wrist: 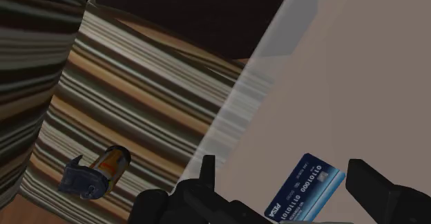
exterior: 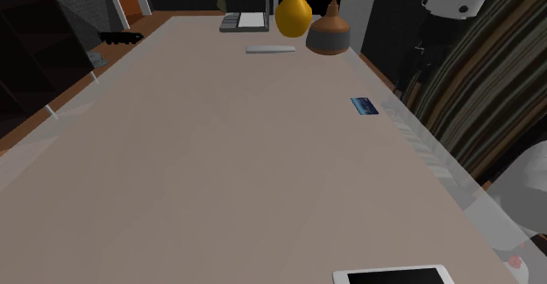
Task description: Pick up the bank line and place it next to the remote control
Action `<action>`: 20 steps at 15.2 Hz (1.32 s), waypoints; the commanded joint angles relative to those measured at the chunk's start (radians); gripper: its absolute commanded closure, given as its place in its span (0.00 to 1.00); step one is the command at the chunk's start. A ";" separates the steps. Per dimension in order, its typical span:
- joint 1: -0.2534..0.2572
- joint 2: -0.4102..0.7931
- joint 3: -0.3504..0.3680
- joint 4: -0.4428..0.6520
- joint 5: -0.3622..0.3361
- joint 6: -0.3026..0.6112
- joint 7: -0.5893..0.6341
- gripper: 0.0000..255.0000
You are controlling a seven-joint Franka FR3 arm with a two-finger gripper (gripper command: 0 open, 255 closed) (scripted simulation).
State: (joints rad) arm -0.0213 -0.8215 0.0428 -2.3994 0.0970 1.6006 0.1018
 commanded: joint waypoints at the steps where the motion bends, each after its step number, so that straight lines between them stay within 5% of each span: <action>1: 0.000 0.000 0.000 0.000 0.000 0.000 0.000 0.00; 5: -0.075 -0.118 0.231 -0.173 -0.004 0.329 0.319 0.00; 9: -0.216 -0.141 0.504 -0.246 -0.048 0.599 0.657 0.00; 20: -0.252 -0.076 0.529 -0.301 -0.053 0.724 0.663 0.00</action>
State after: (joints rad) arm -0.2728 -0.8989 0.5704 -2.7004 0.0443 2.3229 0.7640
